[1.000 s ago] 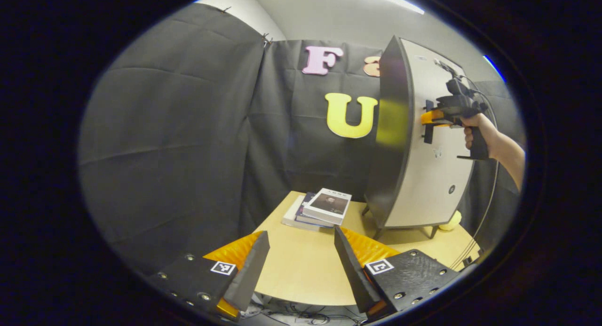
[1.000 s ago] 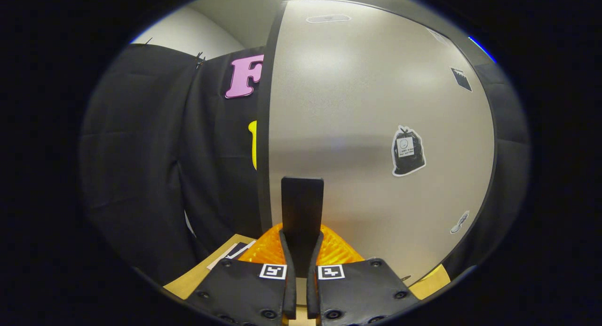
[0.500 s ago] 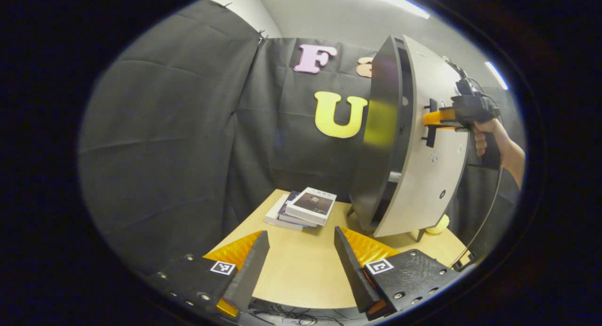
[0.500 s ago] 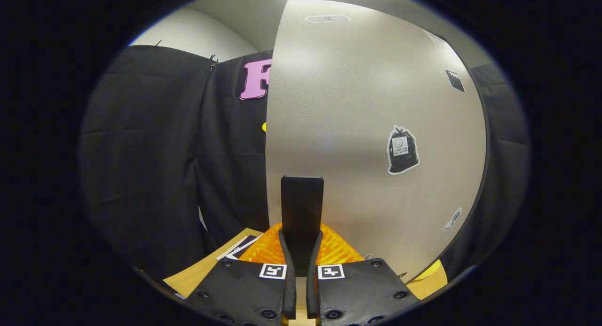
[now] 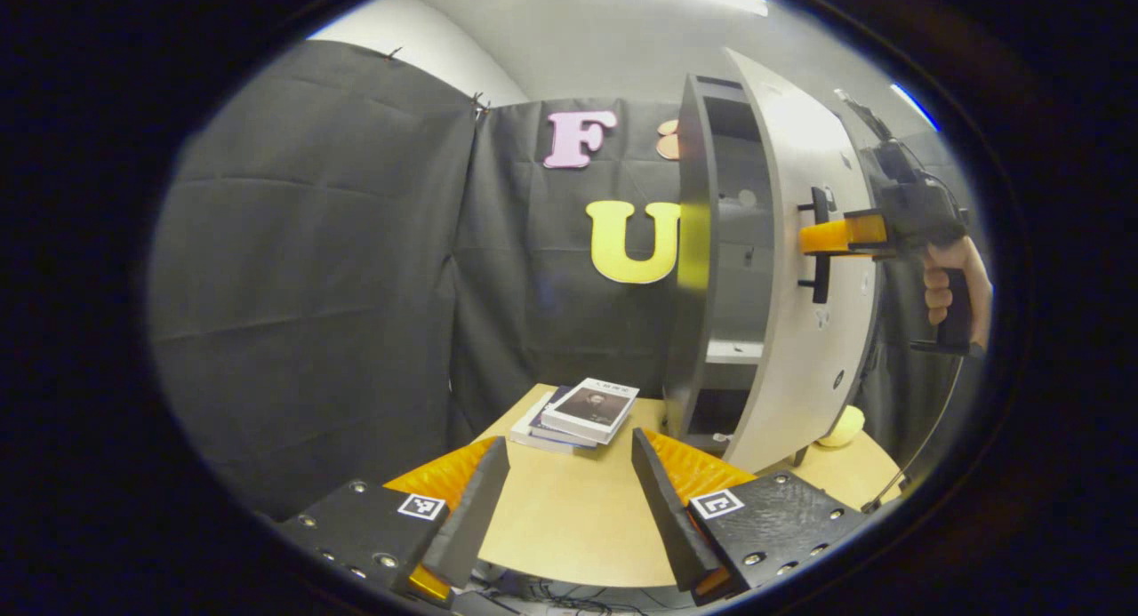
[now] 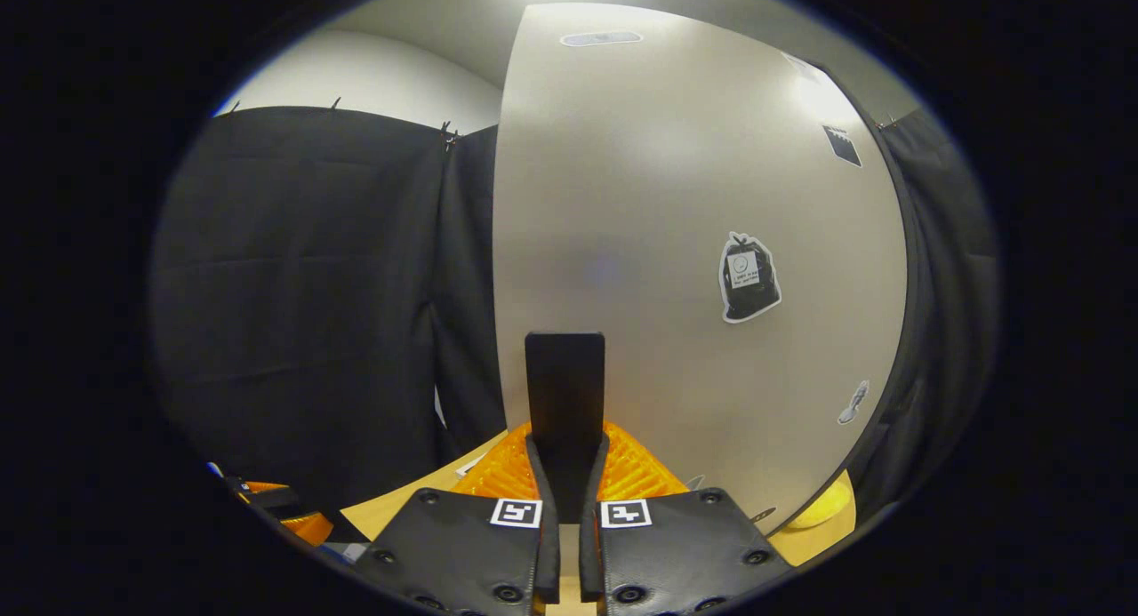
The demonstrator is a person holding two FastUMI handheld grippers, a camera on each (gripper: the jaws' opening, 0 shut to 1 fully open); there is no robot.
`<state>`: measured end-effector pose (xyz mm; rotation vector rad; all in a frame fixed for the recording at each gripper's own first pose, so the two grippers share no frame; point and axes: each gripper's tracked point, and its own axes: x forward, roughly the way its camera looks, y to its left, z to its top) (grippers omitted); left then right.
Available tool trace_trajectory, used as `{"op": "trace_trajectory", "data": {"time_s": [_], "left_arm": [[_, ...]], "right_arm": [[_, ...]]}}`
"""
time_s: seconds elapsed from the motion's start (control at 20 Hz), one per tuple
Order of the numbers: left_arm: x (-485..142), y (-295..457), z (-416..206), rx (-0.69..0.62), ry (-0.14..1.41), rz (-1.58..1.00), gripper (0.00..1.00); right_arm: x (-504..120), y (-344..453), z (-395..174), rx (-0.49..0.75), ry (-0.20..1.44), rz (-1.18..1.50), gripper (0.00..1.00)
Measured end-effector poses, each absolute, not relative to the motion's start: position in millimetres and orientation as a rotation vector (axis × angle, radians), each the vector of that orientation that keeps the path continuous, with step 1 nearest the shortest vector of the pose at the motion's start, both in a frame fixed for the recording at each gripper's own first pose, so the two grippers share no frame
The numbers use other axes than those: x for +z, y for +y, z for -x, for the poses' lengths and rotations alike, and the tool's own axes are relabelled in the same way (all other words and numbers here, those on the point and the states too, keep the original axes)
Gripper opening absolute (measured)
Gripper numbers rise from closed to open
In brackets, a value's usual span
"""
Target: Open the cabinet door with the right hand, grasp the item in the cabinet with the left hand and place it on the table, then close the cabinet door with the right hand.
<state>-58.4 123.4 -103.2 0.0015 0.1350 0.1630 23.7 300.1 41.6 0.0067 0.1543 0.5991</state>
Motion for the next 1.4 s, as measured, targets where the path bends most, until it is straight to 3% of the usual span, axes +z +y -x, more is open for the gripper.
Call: {"op": "trace_trajectory", "data": {"time_s": [0.6,1.05,1.4], "left_arm": [[-124,7,119,0.163,0.168,0.022,0.84],[-114,-12,121,0.171,0.147,0.012,0.84],[-115,-58,108,0.087,0.15,-0.031,0.84]], "right_arm": [[48,237,-44,0.753,0.156,-0.056,0.1],[49,178,-14,0.757,0.171,-0.103,0.1],[49,123,-2,0.72,0.195,-0.121,0.1]]}}
